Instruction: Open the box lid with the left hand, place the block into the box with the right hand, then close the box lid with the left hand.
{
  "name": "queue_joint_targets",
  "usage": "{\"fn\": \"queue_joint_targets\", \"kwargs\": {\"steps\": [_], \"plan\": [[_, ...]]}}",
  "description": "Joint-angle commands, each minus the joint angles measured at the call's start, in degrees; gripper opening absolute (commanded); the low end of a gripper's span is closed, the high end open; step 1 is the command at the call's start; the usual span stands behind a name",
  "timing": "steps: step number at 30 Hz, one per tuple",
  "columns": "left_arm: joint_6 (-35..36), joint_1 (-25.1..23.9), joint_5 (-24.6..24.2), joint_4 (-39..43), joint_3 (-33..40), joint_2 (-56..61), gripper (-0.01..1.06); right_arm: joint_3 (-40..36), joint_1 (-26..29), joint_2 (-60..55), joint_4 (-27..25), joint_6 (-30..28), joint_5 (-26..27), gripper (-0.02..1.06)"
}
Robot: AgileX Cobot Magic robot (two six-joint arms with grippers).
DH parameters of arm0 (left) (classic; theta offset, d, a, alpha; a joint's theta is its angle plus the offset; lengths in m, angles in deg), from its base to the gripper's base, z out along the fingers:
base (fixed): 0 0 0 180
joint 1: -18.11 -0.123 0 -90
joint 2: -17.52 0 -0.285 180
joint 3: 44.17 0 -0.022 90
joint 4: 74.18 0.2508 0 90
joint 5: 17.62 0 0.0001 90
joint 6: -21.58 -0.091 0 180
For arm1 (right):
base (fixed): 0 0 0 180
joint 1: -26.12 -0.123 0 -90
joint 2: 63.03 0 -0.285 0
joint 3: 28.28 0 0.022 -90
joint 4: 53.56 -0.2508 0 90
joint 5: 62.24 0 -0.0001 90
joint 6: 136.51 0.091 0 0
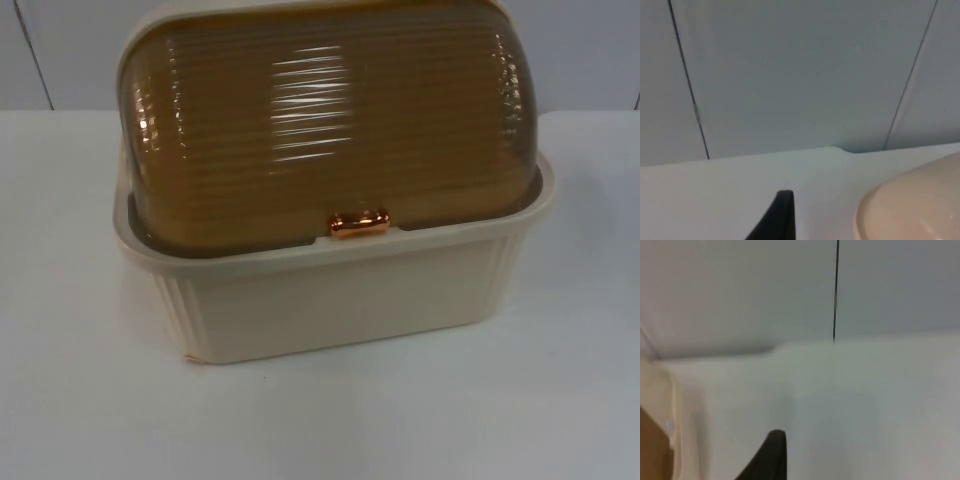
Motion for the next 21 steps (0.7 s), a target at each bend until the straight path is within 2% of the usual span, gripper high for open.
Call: {"fn": "queue_joint_targets", "kwargs": {"steps": [1, 9, 14, 17, 18, 21], "plan": [[-1.46, -0.18, 1.07, 0.66, -0.06, 3.22, 1.02, -0.07, 0.25, -0.44, -0.13, 0.71, -2.49, 1.04], [-1.6, 2.63, 1.84, 3.84, -0.06, 6.95, 1.02, -0.07, 0.25, 0.13, -0.83, 0.66, -1.52, 1.04], [-0.97, 2.76, -2.66, 3.62, 0.04, 11.04, 1.02, -0.07, 0.25, 4.56, -1.63, 0.66, -2.05, 1.04], [1.57, 2.76, -3.7, 7.22, 0.05, 17.06, 1.02, -0.07, 0.25, 10.65, 1.21, 0.58, -2.61, 1.04], [4.34, 2.76, -4.21, 8.43, 0.05, 19.29, 1.02, 0.11, 0.25, 13.04, 2.41, 0.58, -3.91, 1.04], [6.72, 2.76, -5.68, 8.7, 0.05, 23.09, 1.02, 0.11, 0.25, 17.84, 3.48, 0.58, -6.36, 1.04]]}}
